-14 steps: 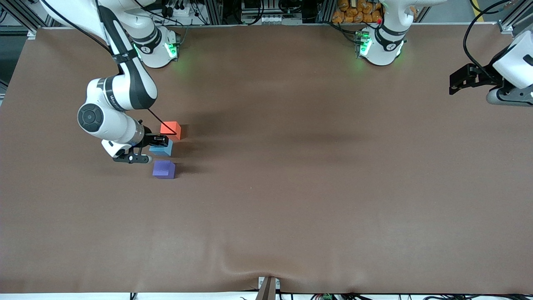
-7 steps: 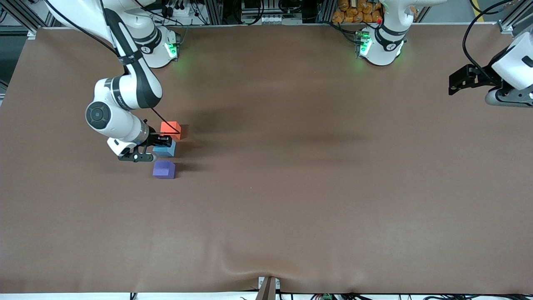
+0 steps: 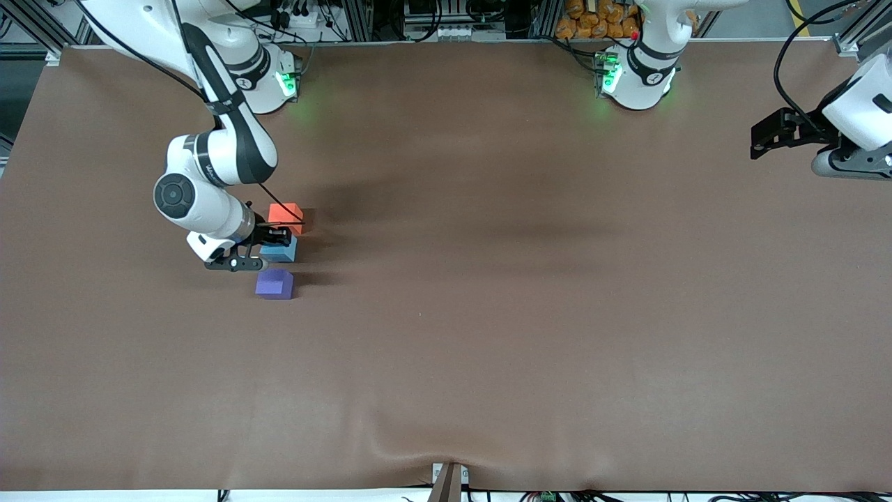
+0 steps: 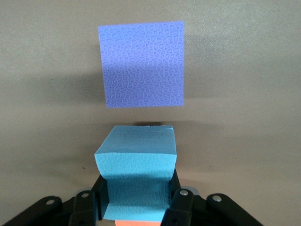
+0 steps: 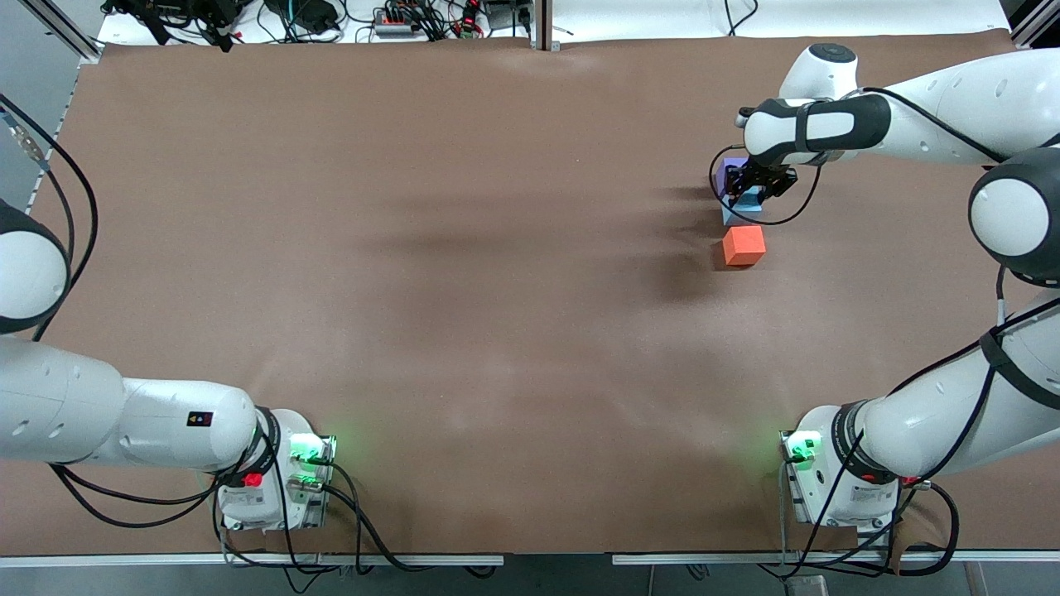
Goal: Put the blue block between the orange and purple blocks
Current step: 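Lower the blue block between orange and purple blocks, open right gripper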
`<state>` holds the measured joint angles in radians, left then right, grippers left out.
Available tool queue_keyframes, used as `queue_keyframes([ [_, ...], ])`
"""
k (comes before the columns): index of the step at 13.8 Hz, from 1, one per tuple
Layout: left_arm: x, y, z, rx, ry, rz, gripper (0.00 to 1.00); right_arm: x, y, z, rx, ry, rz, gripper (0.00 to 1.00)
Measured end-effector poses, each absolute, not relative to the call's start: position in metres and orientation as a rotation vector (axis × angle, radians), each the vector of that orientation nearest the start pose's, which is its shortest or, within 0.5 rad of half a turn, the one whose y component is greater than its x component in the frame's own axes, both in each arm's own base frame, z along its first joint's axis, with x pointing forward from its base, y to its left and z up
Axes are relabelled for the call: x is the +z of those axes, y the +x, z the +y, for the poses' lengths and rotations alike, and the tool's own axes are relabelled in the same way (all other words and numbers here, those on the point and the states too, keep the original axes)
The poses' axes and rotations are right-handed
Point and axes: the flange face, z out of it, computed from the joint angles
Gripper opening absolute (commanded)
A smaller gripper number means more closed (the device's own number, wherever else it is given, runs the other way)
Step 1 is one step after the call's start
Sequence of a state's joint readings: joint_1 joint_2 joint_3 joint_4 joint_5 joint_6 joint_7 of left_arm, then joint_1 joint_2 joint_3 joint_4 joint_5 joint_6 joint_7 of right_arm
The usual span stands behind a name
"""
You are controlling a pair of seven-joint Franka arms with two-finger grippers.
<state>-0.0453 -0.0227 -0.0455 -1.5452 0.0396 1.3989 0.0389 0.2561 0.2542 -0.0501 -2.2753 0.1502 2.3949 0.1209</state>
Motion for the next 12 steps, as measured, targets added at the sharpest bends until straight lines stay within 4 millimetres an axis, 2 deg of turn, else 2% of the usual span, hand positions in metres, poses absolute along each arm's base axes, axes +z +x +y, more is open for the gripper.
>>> queue_keyframes([
  [4, 0.635, 0.527, -0.044, 0.190, -3.086, 0.194, 1.00, 0.224, 0.509, 0.106, 0.217, -3.077, 0.028, 0.00],
  [12, 0.635, 0.527, -0.044, 0.190, -3.086, 0.194, 1.00, 0.218, 0.507, 0.105, 0.208, -3.080, 0.029, 0.00],
])
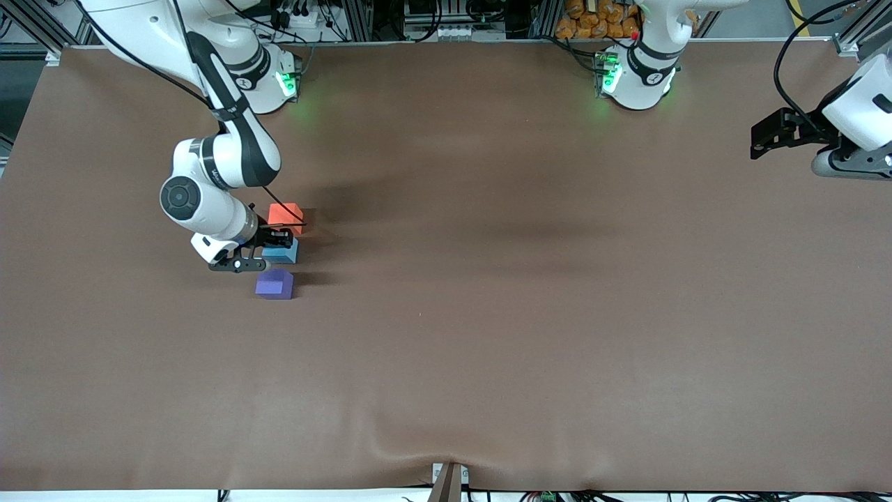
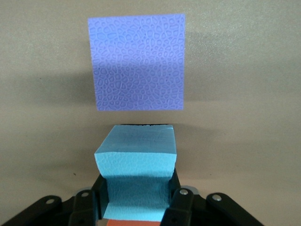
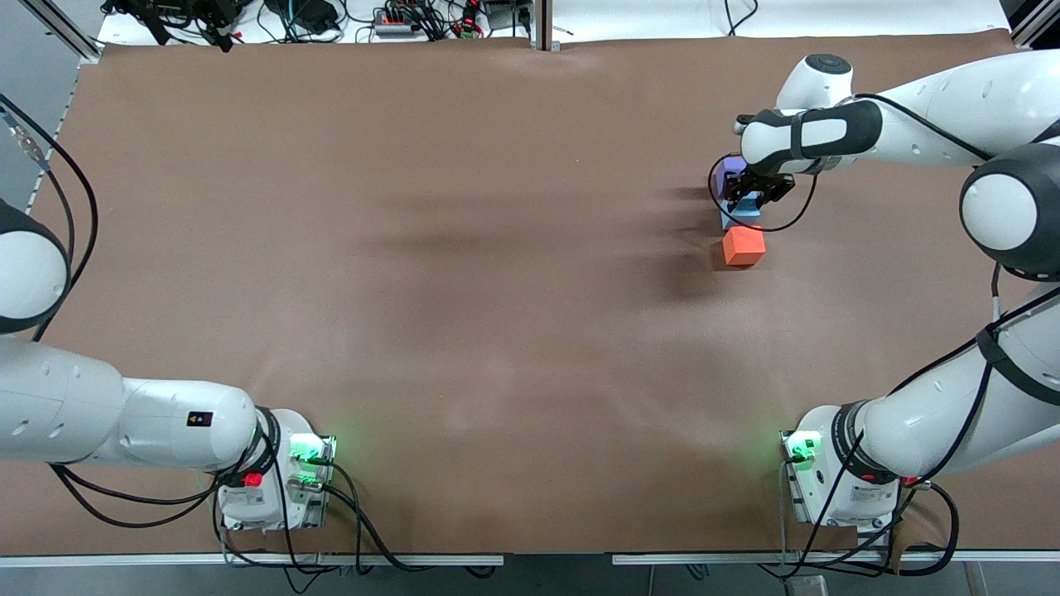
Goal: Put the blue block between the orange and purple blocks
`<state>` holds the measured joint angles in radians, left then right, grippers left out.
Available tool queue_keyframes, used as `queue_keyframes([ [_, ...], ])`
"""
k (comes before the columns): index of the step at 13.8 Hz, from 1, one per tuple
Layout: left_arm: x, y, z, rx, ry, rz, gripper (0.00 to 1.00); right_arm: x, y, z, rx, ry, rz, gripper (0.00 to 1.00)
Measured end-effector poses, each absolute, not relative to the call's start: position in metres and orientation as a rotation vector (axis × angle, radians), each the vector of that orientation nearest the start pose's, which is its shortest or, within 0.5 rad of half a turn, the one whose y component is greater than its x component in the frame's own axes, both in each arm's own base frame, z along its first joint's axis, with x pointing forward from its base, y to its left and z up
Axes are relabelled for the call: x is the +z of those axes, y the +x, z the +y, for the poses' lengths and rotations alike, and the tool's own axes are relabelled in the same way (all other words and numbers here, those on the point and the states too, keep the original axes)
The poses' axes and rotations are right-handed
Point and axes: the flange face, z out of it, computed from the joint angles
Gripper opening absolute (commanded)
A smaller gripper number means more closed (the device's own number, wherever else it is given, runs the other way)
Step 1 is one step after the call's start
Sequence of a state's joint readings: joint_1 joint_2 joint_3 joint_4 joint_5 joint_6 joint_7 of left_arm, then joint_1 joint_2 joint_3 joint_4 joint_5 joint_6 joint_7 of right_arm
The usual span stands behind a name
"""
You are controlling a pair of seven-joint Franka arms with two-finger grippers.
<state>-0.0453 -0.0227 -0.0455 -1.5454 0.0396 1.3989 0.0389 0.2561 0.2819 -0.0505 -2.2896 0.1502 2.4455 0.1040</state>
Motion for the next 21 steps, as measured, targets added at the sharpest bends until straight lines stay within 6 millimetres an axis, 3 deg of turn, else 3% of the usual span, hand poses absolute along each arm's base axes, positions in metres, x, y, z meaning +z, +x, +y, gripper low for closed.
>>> queue_keyframes([
  [3, 0.635, 0.527, -0.044, 0.190, -3.086, 0.193, 1.00, 0.213, 0.507, 0.105, 0.207, -3.082, 0.030, 0.00],
  [4, 0.635, 0.527, -0.044, 0.191, -3.086, 0.194, 1.00, 0.213, 0.507, 0.105, 0.208, -3.082, 0.030, 0.40],
  [5, 0.635, 0.527, -0.043, 0.191, -3.086, 0.193, 1.00, 0.213, 0.507, 0.105, 0.208, -3.082, 0.029, 0.99],
  [11, 0.634, 0.527, -0.043, 0.191, -3.086, 0.193, 1.00, 0.210, 0.507, 0.105, 0.216, -3.082, 0.030, 1.00],
  [14, 0.634, 0.527, -0.043, 0.191, -3.086, 0.192, 1.00, 0.223, 0.512, 0.103, 0.238, -3.077, 0.036, 1.00],
  [18, 0.634, 0.527, -0.043, 0.191, -3.086, 0.192, 1.00, 0.297, 0.541, 0.089, 0.237, -3.049, 0.064, 1.00],
  [21, 0.634, 0.527, -0.043, 0.191, -3.086, 0.191, 1.00, 0.345, 0.545, 0.055, 0.181, -3.028, 0.038, 1.00],
])
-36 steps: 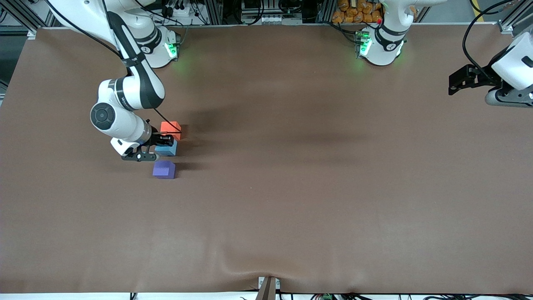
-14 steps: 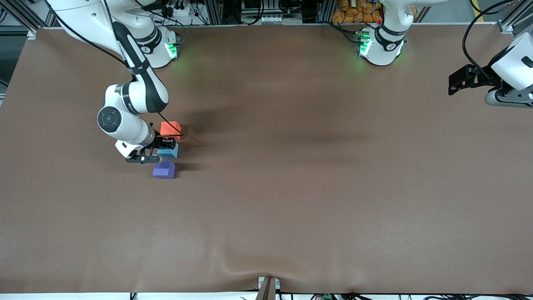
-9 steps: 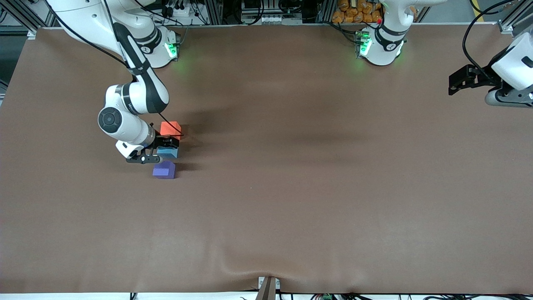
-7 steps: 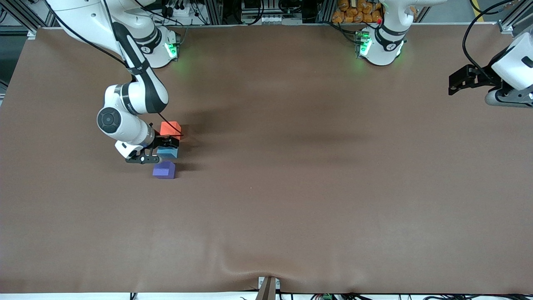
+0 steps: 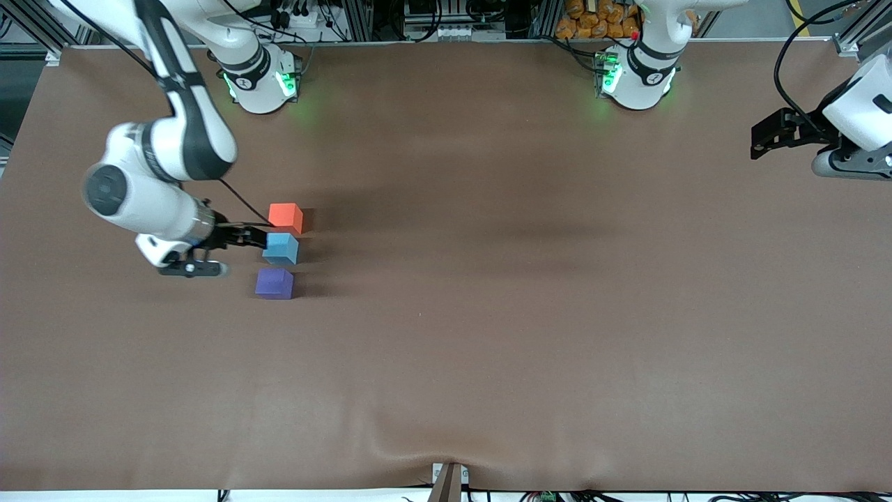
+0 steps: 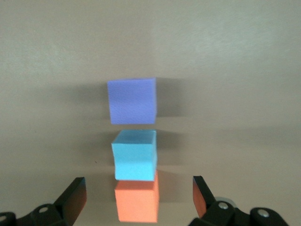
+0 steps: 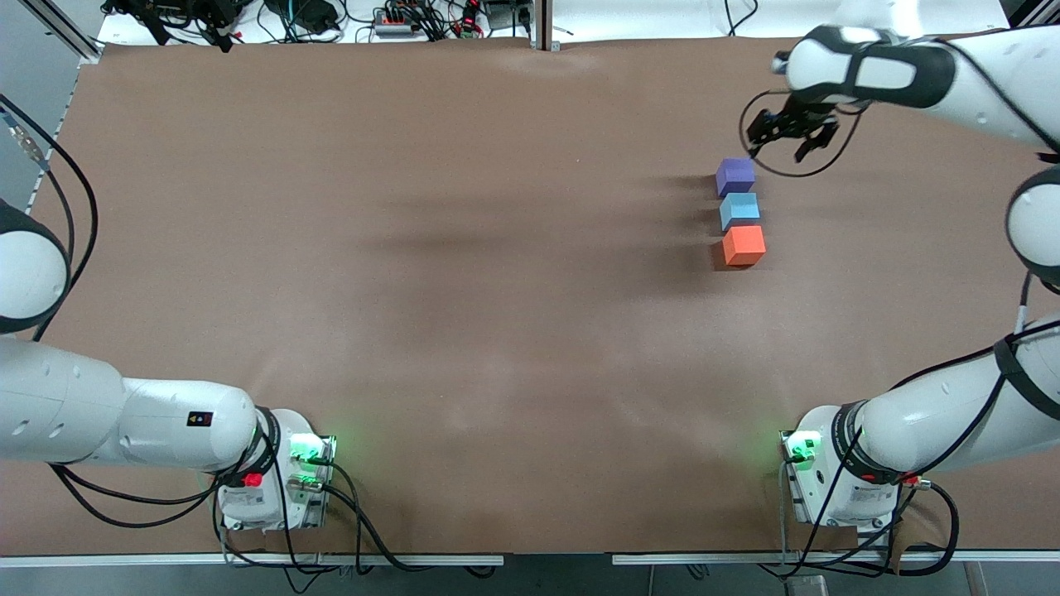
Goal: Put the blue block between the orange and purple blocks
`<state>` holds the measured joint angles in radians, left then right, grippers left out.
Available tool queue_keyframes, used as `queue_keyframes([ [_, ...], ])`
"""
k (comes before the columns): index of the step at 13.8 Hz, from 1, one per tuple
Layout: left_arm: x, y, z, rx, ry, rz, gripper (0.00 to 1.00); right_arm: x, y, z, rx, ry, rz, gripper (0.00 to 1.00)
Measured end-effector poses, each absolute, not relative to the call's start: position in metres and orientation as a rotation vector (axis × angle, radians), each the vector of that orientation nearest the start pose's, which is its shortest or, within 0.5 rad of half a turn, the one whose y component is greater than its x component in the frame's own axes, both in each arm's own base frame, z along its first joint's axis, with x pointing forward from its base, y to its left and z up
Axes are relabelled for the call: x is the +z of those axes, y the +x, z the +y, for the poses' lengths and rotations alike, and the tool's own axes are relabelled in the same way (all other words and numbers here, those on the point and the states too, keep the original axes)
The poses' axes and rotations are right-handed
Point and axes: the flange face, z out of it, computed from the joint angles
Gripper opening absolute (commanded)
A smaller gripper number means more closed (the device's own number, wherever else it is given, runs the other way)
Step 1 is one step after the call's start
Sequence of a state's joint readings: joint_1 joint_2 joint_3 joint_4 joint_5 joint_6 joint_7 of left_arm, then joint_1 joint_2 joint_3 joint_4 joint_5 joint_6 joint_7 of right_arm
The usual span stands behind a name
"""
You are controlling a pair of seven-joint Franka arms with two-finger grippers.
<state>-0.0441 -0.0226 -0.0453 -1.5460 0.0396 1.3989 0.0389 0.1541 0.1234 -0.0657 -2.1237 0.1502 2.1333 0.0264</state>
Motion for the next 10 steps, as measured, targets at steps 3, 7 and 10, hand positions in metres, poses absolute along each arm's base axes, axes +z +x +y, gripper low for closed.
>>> queue_keyframes([
  [3, 0.634, 0.527, -0.042, 0.191, -3.086, 0.191, 1.00, 0.372, 0.538, 0.019, 0.179, -3.011, 0.000, 1.00],
  [7, 0.634, 0.527, -0.042, 0.192, -3.087, 0.188, 1.00, 0.404, 0.522, -0.007, 0.199, -2.992, -0.024, 1.00],
  [10, 0.634, 0.527, -0.041, 0.191, -3.087, 0.186, 1.00, 0.444, 0.512, -0.023, 0.173, -3.001, -0.012, 1.00],
])
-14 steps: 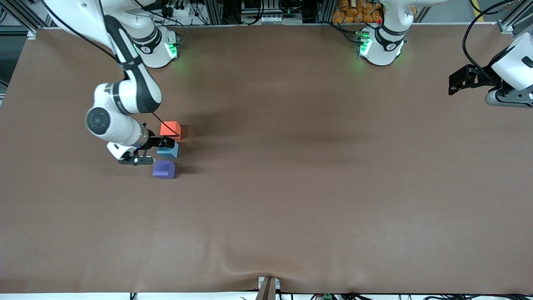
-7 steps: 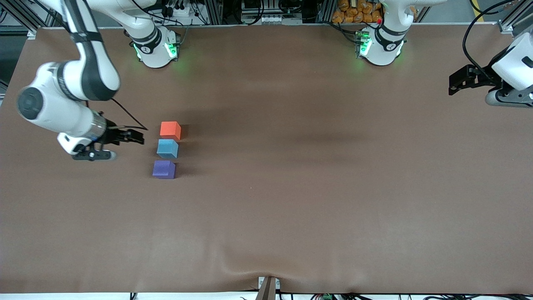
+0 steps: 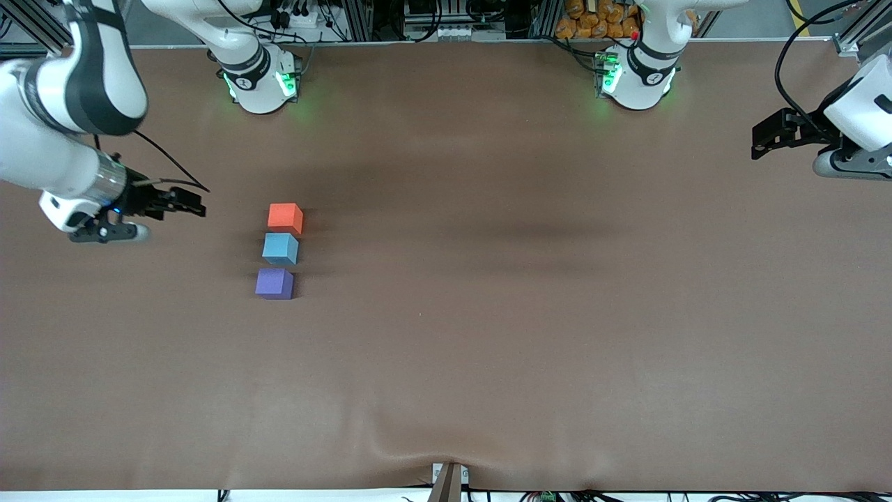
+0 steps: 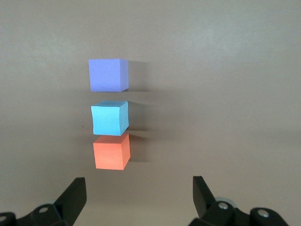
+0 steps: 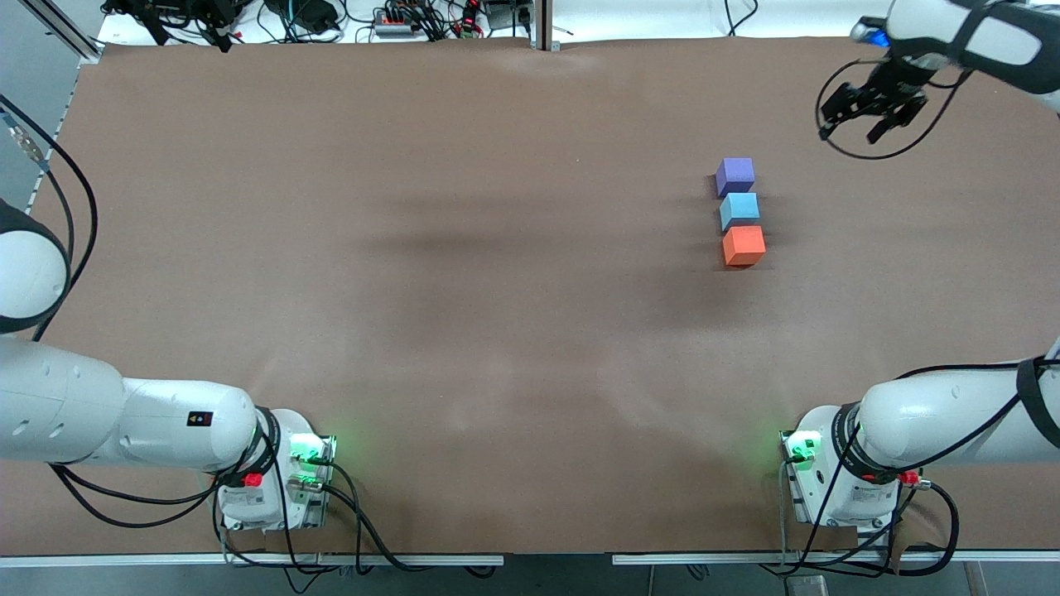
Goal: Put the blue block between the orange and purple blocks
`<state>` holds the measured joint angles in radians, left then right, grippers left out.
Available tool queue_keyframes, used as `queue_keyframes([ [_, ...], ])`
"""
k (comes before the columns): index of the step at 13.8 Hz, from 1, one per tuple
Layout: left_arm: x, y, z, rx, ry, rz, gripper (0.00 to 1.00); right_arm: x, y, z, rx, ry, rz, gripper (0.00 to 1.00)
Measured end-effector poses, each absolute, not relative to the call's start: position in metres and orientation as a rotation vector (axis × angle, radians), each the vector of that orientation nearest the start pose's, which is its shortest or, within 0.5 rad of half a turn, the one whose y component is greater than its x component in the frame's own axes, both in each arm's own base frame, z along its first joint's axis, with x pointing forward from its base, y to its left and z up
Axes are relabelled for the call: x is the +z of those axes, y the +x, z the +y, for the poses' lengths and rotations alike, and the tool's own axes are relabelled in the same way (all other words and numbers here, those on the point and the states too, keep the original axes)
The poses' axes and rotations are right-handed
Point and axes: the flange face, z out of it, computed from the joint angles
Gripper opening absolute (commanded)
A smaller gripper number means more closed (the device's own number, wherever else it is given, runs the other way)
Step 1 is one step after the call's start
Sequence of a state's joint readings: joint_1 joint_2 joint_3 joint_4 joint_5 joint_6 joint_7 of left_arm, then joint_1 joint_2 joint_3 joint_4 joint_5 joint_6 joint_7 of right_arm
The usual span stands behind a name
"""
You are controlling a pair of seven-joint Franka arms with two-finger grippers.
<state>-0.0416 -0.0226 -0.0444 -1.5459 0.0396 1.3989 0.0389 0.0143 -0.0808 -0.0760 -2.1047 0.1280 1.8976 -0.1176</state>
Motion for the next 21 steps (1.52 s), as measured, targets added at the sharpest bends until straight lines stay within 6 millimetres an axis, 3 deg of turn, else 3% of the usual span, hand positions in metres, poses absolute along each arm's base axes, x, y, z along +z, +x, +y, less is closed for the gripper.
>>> queue_keyframes([
  [4, 0.635, 0.528, -0.039, 0.190, -3.087, 0.181, 1.00, 0.565, 0.521, -0.054, 0.154, -3.081, -0.011, 1.00],
  [6, 0.634, 0.528, -0.039, 0.193, -3.087, 0.179, 1.00, 0.607, 0.528, -0.067, 0.175, -3.088, 0.019, 1.00],
  [11, 0.630, 0.533, -0.031, 0.187, -3.091, 0.165, 1.00, 0.634, 0.550, -0.076, 0.120, -3.148, 0.029, 1.00],
  [15, 0.634, 0.541, -0.029, 0.108, -3.095, 0.178, 1.00, 0.667, 0.546, -0.044, 0.064, -3.159, -0.062, 1.00],
  [21, 0.633, 0.541, -0.029, 0.105, -3.095, 0.180, 1.00, 0.670, 0.552, -0.040, -0.006, -3.161, -0.075, 1.00],
])
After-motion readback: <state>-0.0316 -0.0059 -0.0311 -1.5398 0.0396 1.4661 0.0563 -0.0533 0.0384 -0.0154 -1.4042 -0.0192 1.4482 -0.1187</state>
